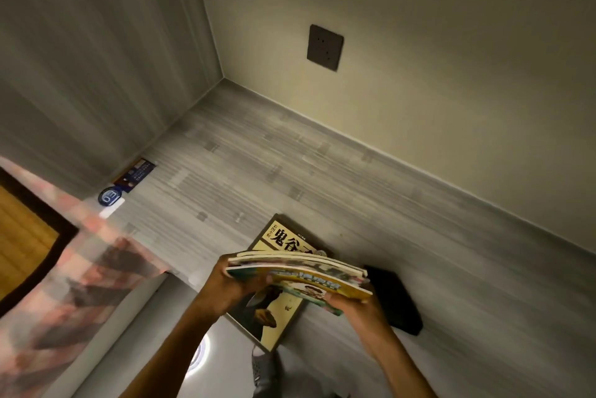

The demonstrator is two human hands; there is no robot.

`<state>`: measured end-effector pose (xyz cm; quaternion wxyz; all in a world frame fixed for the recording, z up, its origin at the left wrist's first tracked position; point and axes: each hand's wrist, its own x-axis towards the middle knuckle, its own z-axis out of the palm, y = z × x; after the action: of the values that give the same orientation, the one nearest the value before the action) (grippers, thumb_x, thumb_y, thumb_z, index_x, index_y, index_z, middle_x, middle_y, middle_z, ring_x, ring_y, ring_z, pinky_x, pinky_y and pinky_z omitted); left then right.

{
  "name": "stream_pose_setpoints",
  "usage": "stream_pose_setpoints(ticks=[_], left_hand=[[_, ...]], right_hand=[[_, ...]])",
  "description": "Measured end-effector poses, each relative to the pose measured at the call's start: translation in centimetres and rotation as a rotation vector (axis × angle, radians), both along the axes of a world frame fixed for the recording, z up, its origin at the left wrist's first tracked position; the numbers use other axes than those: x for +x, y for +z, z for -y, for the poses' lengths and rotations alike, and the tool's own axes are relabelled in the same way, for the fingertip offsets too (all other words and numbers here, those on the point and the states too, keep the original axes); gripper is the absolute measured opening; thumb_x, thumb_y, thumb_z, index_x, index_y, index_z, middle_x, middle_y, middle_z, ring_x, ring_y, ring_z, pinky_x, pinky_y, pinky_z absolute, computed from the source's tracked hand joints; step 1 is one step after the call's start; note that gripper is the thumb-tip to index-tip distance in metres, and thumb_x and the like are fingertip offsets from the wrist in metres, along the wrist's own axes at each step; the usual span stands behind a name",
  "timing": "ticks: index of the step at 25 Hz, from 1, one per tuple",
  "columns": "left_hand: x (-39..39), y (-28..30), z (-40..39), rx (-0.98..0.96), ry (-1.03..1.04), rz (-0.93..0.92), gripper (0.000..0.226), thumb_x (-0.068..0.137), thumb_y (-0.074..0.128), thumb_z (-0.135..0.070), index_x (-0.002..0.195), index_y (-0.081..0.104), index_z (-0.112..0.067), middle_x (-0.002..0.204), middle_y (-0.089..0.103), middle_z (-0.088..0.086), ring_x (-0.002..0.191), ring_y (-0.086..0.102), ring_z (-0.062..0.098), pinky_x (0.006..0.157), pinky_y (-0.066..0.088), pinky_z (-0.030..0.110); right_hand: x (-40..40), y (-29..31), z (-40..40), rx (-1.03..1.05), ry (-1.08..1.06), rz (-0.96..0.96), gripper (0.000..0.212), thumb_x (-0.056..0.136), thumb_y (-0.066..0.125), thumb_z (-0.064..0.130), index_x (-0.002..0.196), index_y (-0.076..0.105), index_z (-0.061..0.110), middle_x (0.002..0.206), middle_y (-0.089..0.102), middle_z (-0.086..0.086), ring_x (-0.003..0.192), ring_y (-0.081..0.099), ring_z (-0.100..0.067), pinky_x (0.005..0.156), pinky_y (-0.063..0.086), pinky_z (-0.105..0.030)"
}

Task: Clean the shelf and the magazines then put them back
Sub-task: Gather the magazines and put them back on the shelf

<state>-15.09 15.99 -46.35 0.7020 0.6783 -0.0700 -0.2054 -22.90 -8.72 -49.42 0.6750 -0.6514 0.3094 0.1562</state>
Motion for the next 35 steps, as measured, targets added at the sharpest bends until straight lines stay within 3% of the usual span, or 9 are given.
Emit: stream_pose_setpoints(ticks=[3, 7, 11, 14, 17, 22, 27, 32, 35], left_hand=[[-0.4, 1.0, 0.4, -0.001, 0.016, -0.047, 0.028, 0.075, 0.08, -0.018, 0.101, 0.073, -0.012, 0.103, 0.074, 0.008, 0.096, 0.07, 0.028, 0.077, 0.059, 0.031], [-0.2, 5.1, 1.2, 0.007, 0.027, -0.156, 0.041, 0.065, 0.083, -0.033, 0.099, 0.073, -0.012, 0.1, 0.073, 0.018, 0.093, 0.07, 0.037, 0.08, 0.058, 0.049], [1.8, 13.2, 2.1, -0.028, 0.13, -0.029, 0.038, 0.059, 0.086, -0.03, 0.093, 0.075, -0.017, 0.095, 0.074, 0.014, 0.087, 0.072, 0.033, 0.071, 0.06, 0.041], [3.5, 19.5, 2.8, -0.062, 0.16, 0.059, 0.032, 0.066, 0.084, -0.014, 0.096, 0.072, -0.008, 0.093, 0.075, 0.014, 0.087, 0.071, 0.036, 0.067, 0.061, 0.038], [3.9, 26.4, 3.1, -0.138, 0.152, 0.176, 0.041, 0.055, 0.091, -0.023, 0.092, 0.076, -0.013, 0.094, 0.074, 0.015, 0.086, 0.072, 0.034, 0.065, 0.06, 0.036], [3.7, 36.7, 4.4, -0.244, 0.205, 0.4, 0.021, 0.068, 0.077, -0.018, 0.089, 0.076, -0.02, 0.094, 0.075, 0.009, 0.086, 0.073, 0.028, 0.072, 0.061, 0.04], [4.3, 46.3, 7.4, -0.32, 0.247, 0.6, 0.024, 0.074, 0.072, -0.006, 0.097, 0.07, -0.012, 0.091, 0.076, 0.006, 0.084, 0.073, 0.024, 0.072, 0.06, 0.036], [6.7, 52.1, 11.4, -0.357, 0.301, 0.646, 0.018, 0.082, 0.07, 0.0, 0.097, 0.071, -0.009, 0.087, 0.076, 0.004, 0.081, 0.074, 0.02, 0.07, 0.06, 0.037], [8.8, 54.5, 14.4, -0.385, 0.376, 0.683, 0.016, 0.083, 0.07, -0.003, 0.096, 0.071, -0.012, 0.083, 0.076, 0.0, 0.076, 0.073, 0.016, 0.066, 0.061, 0.034]], right_hand=[[-0.4, 0.8, -0.2, -0.02, 0.035, 0.014, 0.025, 0.081, 0.074, 0.004, 0.095, 0.071, 0.024, 0.102, 0.074, -0.003, 0.093, 0.071, -0.015, 0.08, 0.058, -0.036], [0.1, 5.6, 0.7, 0.034, 0.082, 0.115, 0.024, 0.082, 0.074, 0.005, 0.103, 0.068, 0.014, 0.093, 0.075, -0.002, 0.084, 0.072, -0.009, 0.063, 0.052, -0.015], [2.2, 13.2, 1.4, 0.089, 0.045, 0.315, 0.074, 0.055, 0.088, 0.041, 0.117, 0.063, 0.011, 0.103, 0.074, -0.009, 0.096, 0.071, -0.026, 0.082, 0.056, -0.043], [3.6, 19.8, 1.9, 0.082, -0.004, 0.477, 0.064, 0.06, 0.084, 0.03, 0.117, 0.062, 0.011, 0.105, 0.073, -0.009, 0.1, 0.069, -0.027, 0.09, 0.051, -0.046], [4.1, 27.3, 2.2, -0.021, 0.024, 0.65, 0.079, 0.049, 0.091, 0.044, 0.116, 0.062, 0.013, 0.105, 0.073, -0.006, 0.099, 0.07, -0.023, 0.088, 0.051, -0.043], [5.1, 40.0, 3.4, -0.123, 0.009, 0.944, 0.03, 0.068, 0.074, 0.005, 0.097, 0.071, 0.014, 0.095, 0.075, -0.009, 0.089, 0.072, -0.027, 0.078, 0.056, -0.04], [8.2, 51.0, 6.3, -0.136, 0.053, 1.059, 0.057, 0.062, 0.07, -0.002, 0.116, 0.062, 0.013, 0.102, 0.074, -0.008, 0.091, 0.072, -0.026, 0.077, 0.059, -0.037], [13.7, 56.4, 10.1, -0.209, 0.019, 1.08, 0.062, 0.066, 0.076, 0.005, 0.124, 0.055, 0.012, 0.106, 0.073, -0.007, 0.097, 0.07, -0.026, 0.083, 0.055, -0.039], [16.9, 57.3, 11.6, -0.592, -0.228, 1.03, 0.062, 0.076, 0.079, 0.022, 0.129, 0.045, 0.021, 0.114, 0.067, -0.002, 0.095, 0.066, -0.02, 0.075, 0.051, -0.031]])
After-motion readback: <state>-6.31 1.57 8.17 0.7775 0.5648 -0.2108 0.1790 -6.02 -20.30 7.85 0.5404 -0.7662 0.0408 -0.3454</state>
